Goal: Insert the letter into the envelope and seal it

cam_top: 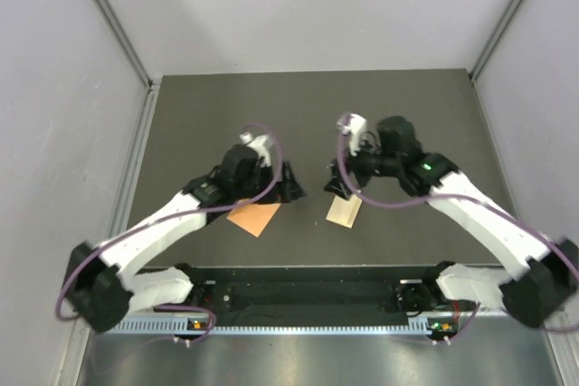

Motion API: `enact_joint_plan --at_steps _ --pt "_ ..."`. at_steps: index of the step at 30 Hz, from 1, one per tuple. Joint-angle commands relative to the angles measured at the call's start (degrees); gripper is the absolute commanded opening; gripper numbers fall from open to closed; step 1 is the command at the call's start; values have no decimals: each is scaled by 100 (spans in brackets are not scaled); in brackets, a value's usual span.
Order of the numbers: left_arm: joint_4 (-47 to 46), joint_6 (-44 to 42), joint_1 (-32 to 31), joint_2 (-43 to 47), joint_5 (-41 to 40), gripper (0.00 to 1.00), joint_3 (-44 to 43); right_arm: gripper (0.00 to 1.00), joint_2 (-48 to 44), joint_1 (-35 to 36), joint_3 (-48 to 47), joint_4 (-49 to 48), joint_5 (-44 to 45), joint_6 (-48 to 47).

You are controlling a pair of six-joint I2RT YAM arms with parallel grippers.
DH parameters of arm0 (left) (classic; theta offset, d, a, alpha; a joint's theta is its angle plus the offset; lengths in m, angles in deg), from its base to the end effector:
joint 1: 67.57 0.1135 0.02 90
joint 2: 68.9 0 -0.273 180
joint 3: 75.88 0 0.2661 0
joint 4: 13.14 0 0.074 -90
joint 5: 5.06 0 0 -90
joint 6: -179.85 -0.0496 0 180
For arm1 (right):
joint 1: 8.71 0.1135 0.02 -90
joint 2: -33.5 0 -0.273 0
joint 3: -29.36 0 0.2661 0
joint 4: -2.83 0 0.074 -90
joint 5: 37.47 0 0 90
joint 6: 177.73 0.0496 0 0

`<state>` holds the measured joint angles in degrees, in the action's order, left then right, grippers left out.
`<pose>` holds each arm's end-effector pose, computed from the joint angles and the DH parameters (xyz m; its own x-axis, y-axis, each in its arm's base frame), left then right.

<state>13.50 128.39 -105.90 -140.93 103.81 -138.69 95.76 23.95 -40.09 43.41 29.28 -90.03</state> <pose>0.2226 -0.1964 0.2597 -0.8532 -0.0770 -0.5159 0.3335 0.6798 -0.6532 0.2056 0.1551 0.3226 -0.4319 -0.3207 -0.8430 -0.7913 0.5833 0.1836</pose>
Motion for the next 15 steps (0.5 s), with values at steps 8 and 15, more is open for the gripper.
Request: enact_joint_plan --at_steps 8,15 --pt "5063 2552 247 2993 -6263 99 -391 99 3932 1444 -2626 -822 -609 -3434" --pt "3251 728 264 2634 -5054 99 169 99 4489 1357 -2780 -1485 -102 -2100"
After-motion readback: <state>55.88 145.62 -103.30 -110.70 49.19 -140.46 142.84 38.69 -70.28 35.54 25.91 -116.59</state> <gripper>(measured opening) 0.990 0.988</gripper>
